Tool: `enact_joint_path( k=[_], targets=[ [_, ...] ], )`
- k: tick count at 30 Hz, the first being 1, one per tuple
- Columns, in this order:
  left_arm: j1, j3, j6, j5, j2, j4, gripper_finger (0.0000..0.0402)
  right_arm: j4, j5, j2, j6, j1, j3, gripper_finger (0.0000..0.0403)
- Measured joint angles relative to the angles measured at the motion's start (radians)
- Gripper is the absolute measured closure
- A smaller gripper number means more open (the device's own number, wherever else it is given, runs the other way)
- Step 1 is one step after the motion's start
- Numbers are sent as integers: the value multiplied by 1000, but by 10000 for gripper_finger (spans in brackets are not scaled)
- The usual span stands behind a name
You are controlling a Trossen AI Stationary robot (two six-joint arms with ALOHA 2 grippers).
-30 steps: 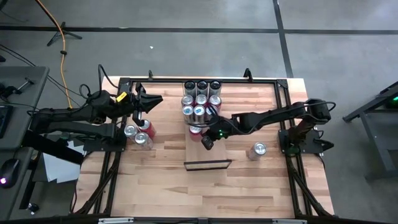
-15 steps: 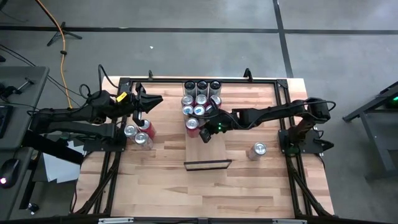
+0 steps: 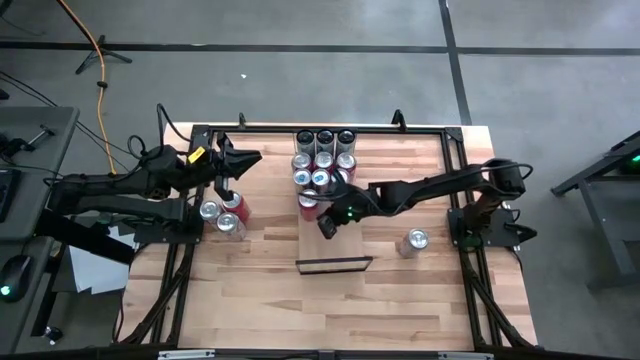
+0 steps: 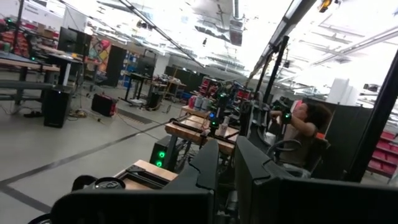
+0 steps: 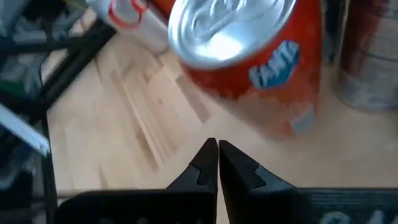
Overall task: Place canned beverage on shelf
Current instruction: Put the right red soda can on the shelf
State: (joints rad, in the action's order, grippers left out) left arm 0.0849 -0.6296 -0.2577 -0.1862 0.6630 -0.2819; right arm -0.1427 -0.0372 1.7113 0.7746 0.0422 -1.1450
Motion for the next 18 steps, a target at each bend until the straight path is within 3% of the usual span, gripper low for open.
enact_joint_path(
  k=[18],
  targets=[
    [0, 0, 0, -1, 0, 0, 398, 114, -120, 30, 82, 4, 0, 403]
  ],
)
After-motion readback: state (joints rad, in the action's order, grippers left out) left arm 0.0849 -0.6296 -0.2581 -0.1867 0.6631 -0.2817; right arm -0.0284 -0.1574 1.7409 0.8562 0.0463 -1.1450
